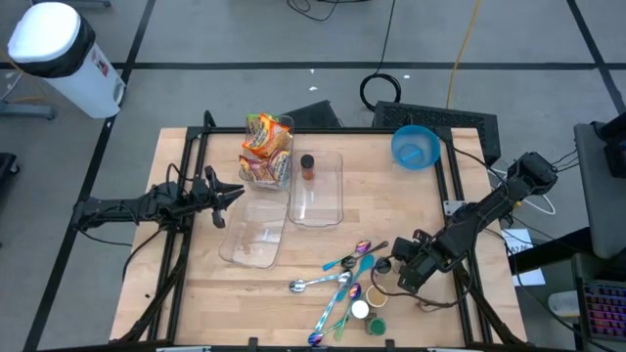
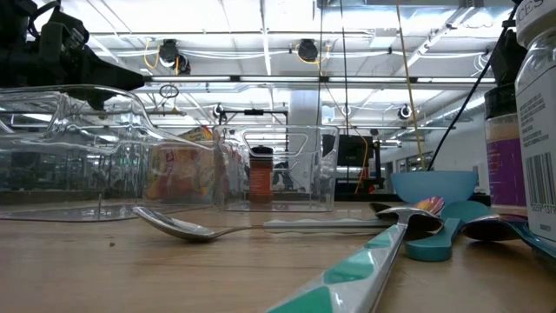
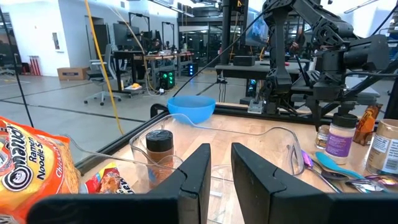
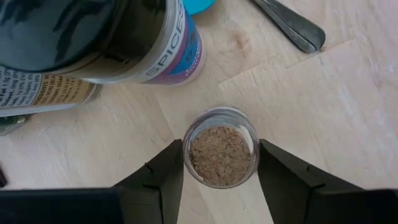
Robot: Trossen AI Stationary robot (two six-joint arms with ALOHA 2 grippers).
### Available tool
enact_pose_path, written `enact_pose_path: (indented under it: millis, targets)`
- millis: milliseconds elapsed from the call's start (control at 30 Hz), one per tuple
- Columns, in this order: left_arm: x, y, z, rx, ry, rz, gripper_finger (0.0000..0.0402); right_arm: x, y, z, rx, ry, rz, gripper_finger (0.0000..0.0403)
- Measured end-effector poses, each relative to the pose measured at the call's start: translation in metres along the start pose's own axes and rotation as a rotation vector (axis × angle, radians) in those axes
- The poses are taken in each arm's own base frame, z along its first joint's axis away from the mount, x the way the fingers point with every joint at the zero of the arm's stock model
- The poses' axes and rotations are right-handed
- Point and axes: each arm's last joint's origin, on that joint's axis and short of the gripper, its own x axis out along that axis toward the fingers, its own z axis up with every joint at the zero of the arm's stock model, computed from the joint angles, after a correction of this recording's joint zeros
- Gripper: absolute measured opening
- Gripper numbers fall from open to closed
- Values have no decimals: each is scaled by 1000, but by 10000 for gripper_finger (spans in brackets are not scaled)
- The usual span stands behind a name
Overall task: Pick & Place Food Item
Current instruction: Put the brown spice bottle into the middle transparent bin
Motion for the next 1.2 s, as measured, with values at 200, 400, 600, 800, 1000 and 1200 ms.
enact_pose_path:
  millis: [200, 400, 600, 800, 1000, 1200]
  targets:
    - [0, 0, 0, 0, 0, 0, 70, 0, 0, 0, 6, 1, 0, 161]
    - [0, 0, 0, 0, 0, 0, 70, -12, -4, 1, 20, -18, 45, 161]
    - [0, 0, 0, 0, 0, 0, 70, -36, -15, 5, 63, -71, 112, 161]
    - [0, 0, 0, 0, 0, 0, 70, -56, -40, 10, 130, -133, 67, 161]
    - [0, 0, 0, 0, 0, 0, 70, -67, -66, 23, 196, -200, 16, 161]
    - [0, 0, 0, 0, 0, 0, 70, -75, -89, 54, 183, -344, 24, 161]
